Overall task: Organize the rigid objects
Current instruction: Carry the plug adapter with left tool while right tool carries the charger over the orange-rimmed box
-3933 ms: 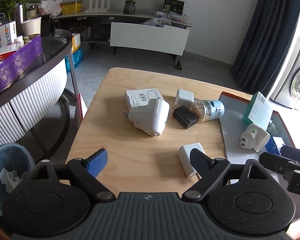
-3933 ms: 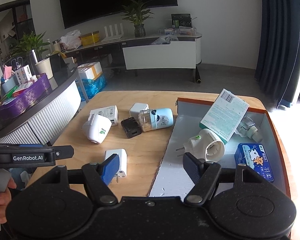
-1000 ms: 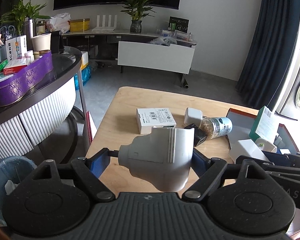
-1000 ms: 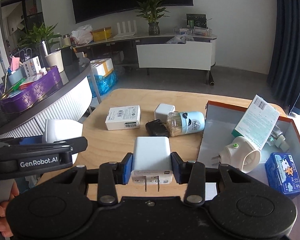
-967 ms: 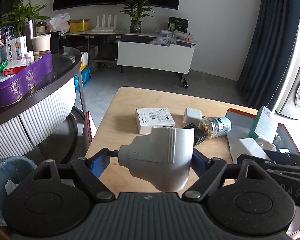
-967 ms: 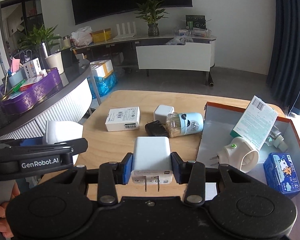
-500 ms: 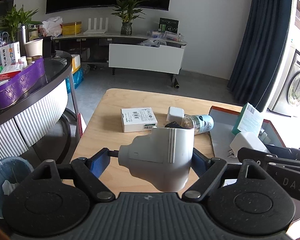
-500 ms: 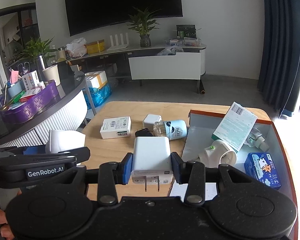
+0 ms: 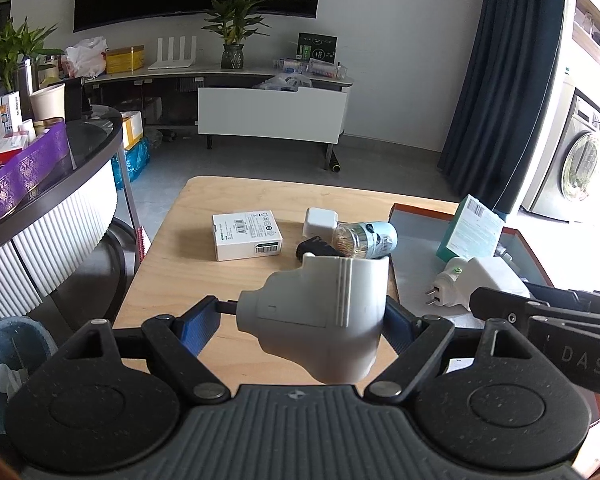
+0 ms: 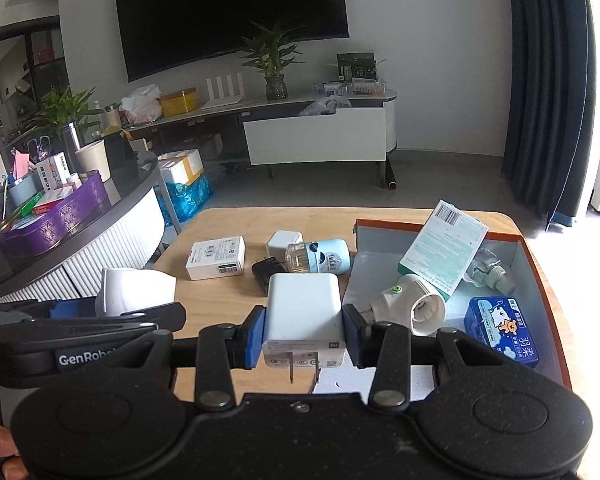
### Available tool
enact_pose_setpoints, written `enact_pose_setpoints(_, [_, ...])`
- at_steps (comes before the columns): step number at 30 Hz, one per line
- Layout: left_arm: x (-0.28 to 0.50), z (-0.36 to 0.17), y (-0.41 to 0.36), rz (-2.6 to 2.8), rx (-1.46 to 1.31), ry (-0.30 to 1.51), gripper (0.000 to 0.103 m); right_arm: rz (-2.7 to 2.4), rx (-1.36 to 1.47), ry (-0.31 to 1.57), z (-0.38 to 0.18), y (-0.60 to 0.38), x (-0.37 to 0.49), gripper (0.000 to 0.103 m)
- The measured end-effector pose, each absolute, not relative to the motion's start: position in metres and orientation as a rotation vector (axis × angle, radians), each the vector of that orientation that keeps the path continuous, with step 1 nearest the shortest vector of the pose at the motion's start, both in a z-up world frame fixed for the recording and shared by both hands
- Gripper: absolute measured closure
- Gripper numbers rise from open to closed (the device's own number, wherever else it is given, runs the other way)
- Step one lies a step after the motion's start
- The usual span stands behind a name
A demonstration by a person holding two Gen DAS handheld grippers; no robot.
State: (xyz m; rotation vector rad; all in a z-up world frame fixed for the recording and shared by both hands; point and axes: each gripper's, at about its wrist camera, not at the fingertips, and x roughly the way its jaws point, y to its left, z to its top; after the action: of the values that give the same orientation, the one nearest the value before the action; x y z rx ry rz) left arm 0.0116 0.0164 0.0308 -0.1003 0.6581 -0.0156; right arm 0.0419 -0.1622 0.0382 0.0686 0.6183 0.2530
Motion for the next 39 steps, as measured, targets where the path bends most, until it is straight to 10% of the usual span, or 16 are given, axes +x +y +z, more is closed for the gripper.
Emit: enact_pose_setpoints(39, [0.012, 0.028, -0.04, -0.155, -0.055, 0.68, 0.017, 0.139, 0.152, 0.604, 0.039, -0.222, 0.028, 0.053])
